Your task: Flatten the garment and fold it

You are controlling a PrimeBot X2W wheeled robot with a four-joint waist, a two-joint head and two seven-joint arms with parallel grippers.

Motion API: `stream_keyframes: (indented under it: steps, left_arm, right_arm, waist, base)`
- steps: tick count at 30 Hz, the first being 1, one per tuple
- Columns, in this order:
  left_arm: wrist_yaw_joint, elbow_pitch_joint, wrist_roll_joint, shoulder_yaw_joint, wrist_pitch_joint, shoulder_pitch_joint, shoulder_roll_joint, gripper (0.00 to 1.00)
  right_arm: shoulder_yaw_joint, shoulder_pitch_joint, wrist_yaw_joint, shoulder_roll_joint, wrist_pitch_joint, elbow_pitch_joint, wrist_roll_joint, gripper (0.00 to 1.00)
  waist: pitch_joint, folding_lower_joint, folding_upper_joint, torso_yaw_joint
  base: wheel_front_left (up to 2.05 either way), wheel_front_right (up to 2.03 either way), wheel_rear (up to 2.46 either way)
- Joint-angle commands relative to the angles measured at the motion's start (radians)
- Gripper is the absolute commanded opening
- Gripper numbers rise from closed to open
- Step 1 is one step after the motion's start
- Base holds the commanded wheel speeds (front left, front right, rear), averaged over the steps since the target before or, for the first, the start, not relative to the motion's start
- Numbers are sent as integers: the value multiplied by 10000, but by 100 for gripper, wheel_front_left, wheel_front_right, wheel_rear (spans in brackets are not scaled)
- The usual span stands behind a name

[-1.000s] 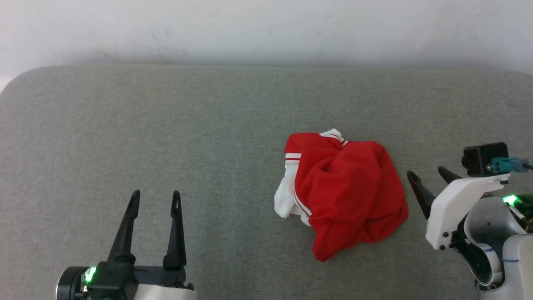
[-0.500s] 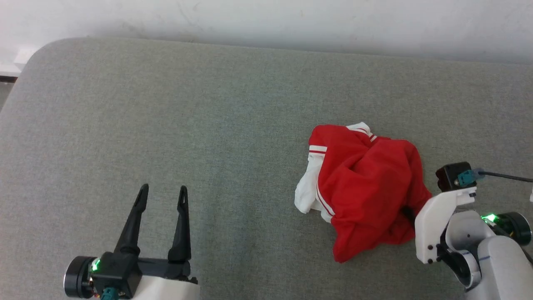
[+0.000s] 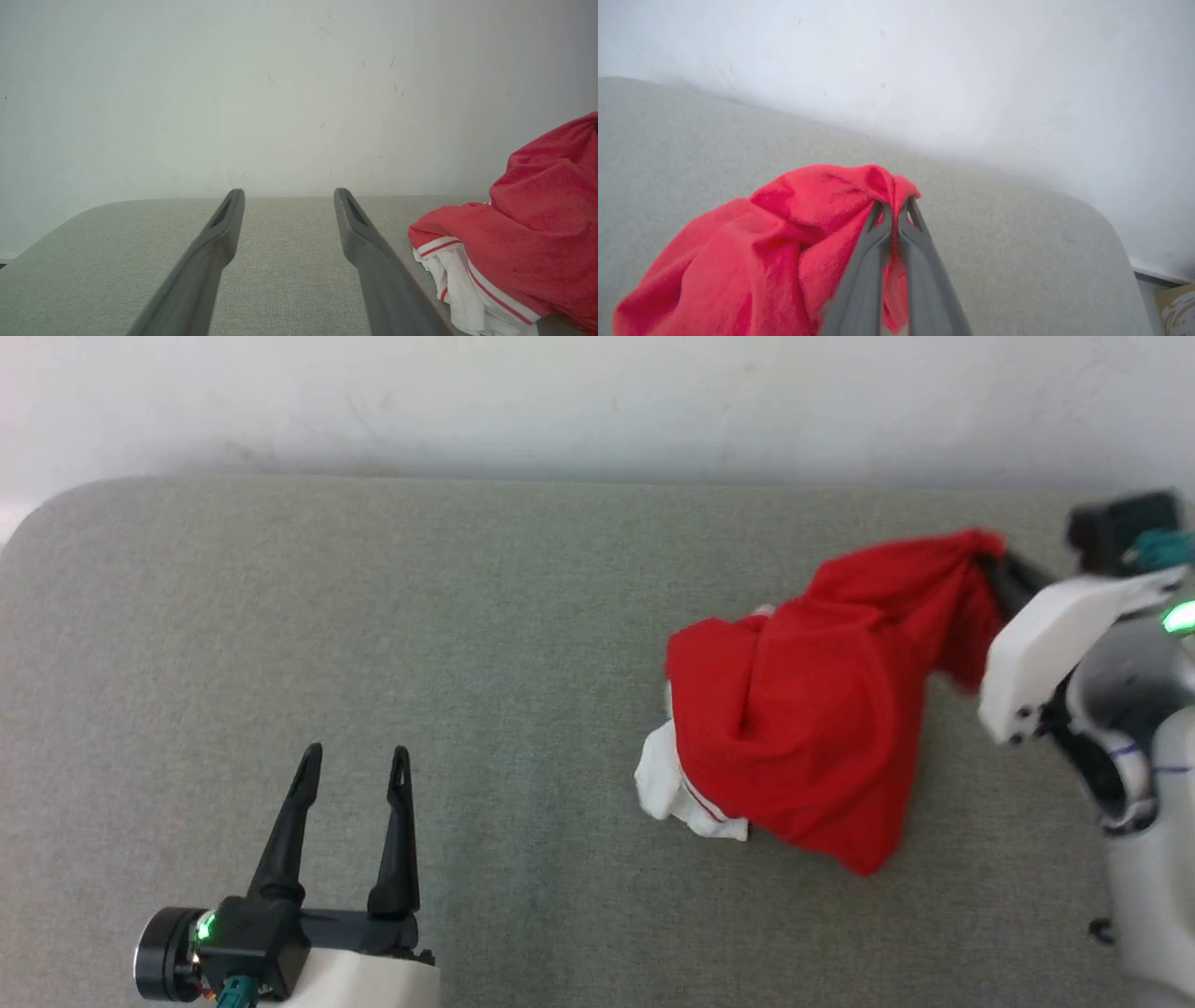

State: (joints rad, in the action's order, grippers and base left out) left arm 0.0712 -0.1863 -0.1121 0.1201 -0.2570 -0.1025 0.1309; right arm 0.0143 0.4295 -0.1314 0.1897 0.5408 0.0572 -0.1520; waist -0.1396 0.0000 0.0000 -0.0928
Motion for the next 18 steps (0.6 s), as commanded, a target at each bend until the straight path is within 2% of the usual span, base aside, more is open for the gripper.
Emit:
stream_keyframes:
  steps: [1,6,10,15,18]
  left_arm:
    - [-43,-30,91,-89,-47,-101,-44,100]
    - [-179,-29,146,-292,-47,-242,-83,100]
    - [-332,26,148,-446,-47,-304,-94,100]
    - [-546,75,168,-549,-47,-185,-132,100]
    - [-623,118,197,-633,-47,-121,-149,100]
  right_arm:
    - [-164,207,7,110,-71,-287,12,0]
    - [-1016,-144,7,467,240,-1699,253,0]
    - [-2064,-1918,7,383,581,-2597,537,0]
    - [-3310,-4835,7,-686,684,-2587,655,0]
    - [-3532,-5829,7,-1105,281,-2139,659,0]
  waist:
    - [284,0,0,290]
    - [322,0,0,393]
    - [171,0,0,358]
    - [-58,0,0,204]
    - [-143,0,0,182]
  base:
    - [0,0,0]
    - [0,0,0]
    - [0,0,0]
    - [0,0,0]
    - [0,0,0]
